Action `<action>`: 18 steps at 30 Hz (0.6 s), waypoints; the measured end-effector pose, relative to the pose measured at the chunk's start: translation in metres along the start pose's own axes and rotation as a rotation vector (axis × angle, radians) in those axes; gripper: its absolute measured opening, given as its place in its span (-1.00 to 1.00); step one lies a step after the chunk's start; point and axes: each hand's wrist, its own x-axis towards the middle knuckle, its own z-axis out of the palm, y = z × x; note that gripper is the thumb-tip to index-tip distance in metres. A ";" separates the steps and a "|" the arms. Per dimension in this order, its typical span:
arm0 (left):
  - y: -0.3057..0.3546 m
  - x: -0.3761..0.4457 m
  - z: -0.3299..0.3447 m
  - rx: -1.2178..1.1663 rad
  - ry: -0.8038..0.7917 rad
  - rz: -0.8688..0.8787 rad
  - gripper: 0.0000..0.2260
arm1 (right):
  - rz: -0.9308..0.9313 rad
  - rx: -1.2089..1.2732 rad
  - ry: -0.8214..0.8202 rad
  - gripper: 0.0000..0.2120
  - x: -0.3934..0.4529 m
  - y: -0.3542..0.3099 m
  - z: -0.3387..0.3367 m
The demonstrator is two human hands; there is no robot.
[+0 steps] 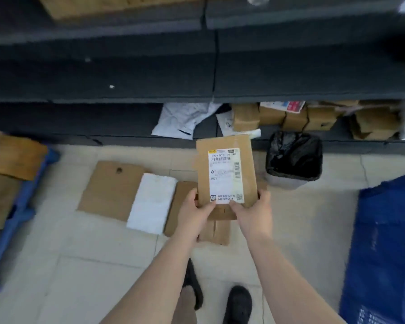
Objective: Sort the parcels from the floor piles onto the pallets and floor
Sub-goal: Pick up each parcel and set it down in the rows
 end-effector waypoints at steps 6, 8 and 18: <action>0.045 -0.091 -0.139 -0.097 0.294 0.118 -0.69 | -0.212 -0.081 -0.235 -0.49 -0.100 -0.113 0.054; 0.044 -0.113 -0.181 -0.124 0.389 0.125 -0.63 | -0.284 -0.099 -0.305 -0.46 -0.134 -0.135 0.079; -0.028 -0.192 -0.391 -0.255 0.753 0.165 -0.60 | -0.581 -0.140 -0.614 -0.27 -0.294 -0.178 0.240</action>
